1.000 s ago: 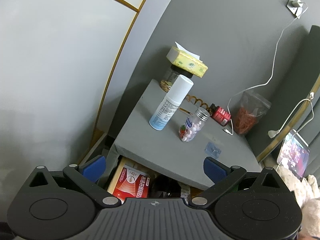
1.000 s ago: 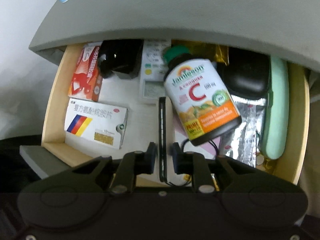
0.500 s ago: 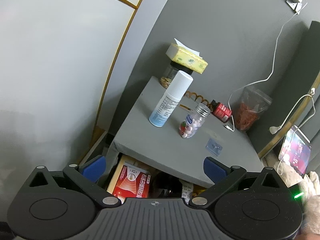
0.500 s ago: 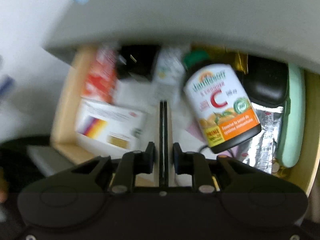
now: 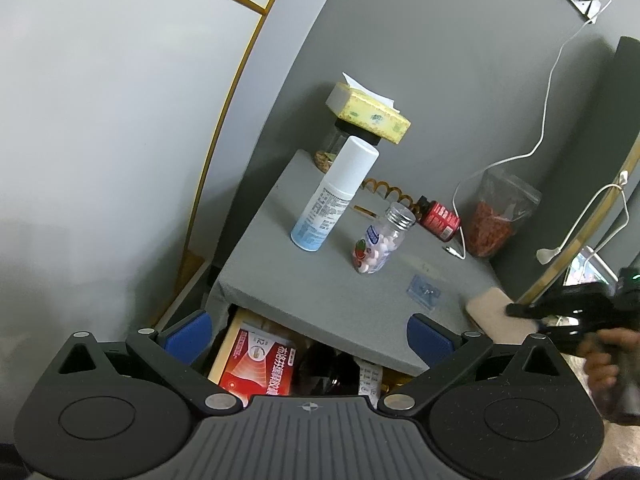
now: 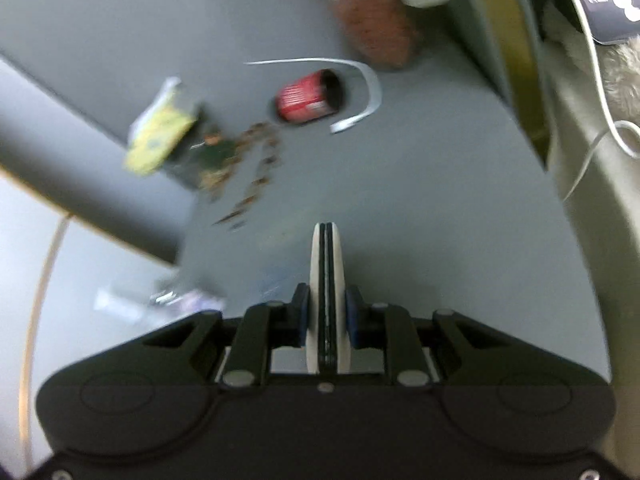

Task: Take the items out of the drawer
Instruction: 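Lift the beige case out, lay it on the nightstand top, open the right tool, then move the right tool back over the open drawer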

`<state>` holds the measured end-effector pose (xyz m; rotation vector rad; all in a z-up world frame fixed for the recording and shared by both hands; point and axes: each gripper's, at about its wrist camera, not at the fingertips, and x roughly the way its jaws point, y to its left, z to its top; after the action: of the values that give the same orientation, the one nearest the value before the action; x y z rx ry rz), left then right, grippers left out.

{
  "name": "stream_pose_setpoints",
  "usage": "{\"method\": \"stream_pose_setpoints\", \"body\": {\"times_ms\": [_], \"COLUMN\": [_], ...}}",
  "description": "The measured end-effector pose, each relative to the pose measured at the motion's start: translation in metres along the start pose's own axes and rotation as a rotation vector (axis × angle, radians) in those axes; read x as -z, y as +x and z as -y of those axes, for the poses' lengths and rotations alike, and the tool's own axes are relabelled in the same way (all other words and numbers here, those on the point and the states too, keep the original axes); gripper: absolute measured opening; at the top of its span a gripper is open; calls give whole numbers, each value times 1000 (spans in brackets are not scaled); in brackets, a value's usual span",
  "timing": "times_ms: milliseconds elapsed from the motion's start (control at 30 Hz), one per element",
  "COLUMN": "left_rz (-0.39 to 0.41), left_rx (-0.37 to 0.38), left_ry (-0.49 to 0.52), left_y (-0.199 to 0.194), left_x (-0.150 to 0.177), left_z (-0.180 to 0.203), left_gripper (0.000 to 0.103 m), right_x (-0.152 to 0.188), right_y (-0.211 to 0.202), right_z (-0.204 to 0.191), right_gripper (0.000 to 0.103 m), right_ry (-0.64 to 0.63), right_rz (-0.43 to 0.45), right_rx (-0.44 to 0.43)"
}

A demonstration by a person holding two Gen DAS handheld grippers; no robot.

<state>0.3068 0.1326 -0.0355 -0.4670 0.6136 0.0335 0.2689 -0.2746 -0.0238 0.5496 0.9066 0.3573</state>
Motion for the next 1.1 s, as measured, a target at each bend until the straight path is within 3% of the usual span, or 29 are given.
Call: {"method": "stream_pose_setpoints", "body": {"times_ms": [100, 133, 167, 267, 400, 433, 467, 567, 733, 833, 900, 967, 1000, 1067, 1100], "left_rz": [-6, -8, -9, -13, -16, -16, -19, -20, -17, -15, -14, -17, -17, -13, -11], "left_rx": [2, 2, 4, 10, 13, 13, 10, 7, 8, 10, 11, 10, 9, 6, 4], "left_ry": [-7, -10, -8, 1, 4, 2, 0, -2, -2, -3, -6, -7, -5, -6, -6], "left_y": [2, 2, 3, 4, 5, 6, 6, 6, 6, 5, 5, 5, 5, 4, 4], "left_x": [0, 0, 0, 0, 1, 1, 1, 2, 2, 1, 1, 1, 2, 1, 1], "left_z": [0, -1, 0, 2, 4, 4, 4, 3, 3, 2, 2, 2, 2, 1, 0], "left_gripper": [103, 103, 103, 103, 103, 103, 103, 103, 103, 103, 103, 103, 103, 103, 103], "right_x": [6, 10, 13, 28, 53, 62, 63, 62, 52, 68, 79, 92, 95, 101, 101], "right_y": [2, -6, -11, -23, -2, 11, 18, 32, 35, 18, 16, 25, 34, 59, 66], "right_z": [-2, -9, -14, -40, -68, -75, -77, -82, -92, -116, -130, -146, -149, -153, -152], "right_gripper": [34, 46, 63, 74, 71, 62, 56, 55, 56, 73, 74, 64, 59, 35, 34], "right_ry": [-80, -146, -177, -361, -608, -685, -696, -694, -659, -733, -780, -838, -845, -839, -820], "right_rz": [83, 140, 161, 167, 79, 46, 46, 57, 83, 192, 220, 173, 142, 60, 39], "right_rx": [114, 177, 187, 227, 351, 384, 416, 466, 521, 510, 466, 359, 347, 341, 338]}}
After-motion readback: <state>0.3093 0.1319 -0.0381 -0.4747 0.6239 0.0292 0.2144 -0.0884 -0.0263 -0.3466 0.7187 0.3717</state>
